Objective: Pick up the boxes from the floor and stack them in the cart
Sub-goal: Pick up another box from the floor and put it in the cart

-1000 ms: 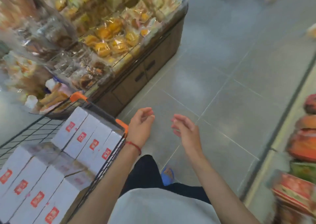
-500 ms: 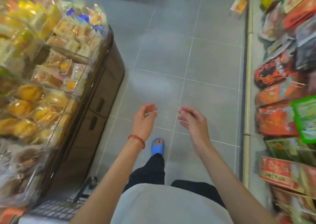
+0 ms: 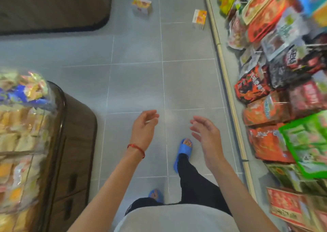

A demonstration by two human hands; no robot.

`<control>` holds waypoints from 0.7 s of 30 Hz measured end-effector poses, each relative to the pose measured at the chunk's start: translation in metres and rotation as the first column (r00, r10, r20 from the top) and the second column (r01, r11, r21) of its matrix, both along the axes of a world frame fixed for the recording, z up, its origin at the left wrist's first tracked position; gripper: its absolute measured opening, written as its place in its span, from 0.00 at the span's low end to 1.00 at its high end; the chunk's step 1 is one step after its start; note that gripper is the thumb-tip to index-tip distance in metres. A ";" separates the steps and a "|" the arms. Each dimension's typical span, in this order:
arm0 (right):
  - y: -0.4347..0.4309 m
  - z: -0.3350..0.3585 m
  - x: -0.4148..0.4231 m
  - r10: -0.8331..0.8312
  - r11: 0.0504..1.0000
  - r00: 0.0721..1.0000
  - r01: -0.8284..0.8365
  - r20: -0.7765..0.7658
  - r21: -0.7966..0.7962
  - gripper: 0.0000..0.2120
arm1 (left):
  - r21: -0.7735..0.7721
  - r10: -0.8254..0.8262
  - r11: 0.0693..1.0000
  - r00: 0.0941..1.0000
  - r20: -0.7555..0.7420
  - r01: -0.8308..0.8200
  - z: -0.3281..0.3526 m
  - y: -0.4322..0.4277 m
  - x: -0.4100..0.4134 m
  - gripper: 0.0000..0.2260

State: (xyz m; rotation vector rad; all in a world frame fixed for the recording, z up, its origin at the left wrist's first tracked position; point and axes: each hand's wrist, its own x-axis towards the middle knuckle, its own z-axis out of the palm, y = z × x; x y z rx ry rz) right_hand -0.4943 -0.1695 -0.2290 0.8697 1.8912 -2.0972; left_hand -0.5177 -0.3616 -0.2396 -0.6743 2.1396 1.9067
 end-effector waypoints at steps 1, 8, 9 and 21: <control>0.009 -0.001 -0.026 0.003 1.000 1.000 -0.003 0.001 -0.004 0.08 | -0.005 0.007 1.000 1.000 -0.002 -0.007 0.000 0.009 -0.027 0.12; 0.059 0.004 -0.183 0.079 0.996 0.997 -0.079 0.024 0.027 0.09 | 0.001 0.021 1.000 0.999 0.026 -0.021 0.011 0.067 -0.188 0.12; 0.063 0.003 -0.205 0.084 0.996 0.996 -0.085 0.028 0.037 0.09 | -0.001 0.020 1.000 1.000 0.022 -0.020 0.012 0.071 -0.209 0.12; 0.084 -0.027 -0.508 0.007 0.997 1.000 -0.009 0.029 0.081 0.09 | 0.042 -0.063 0.997 0.997 0.051 0.061 -0.011 0.083 -0.510 0.11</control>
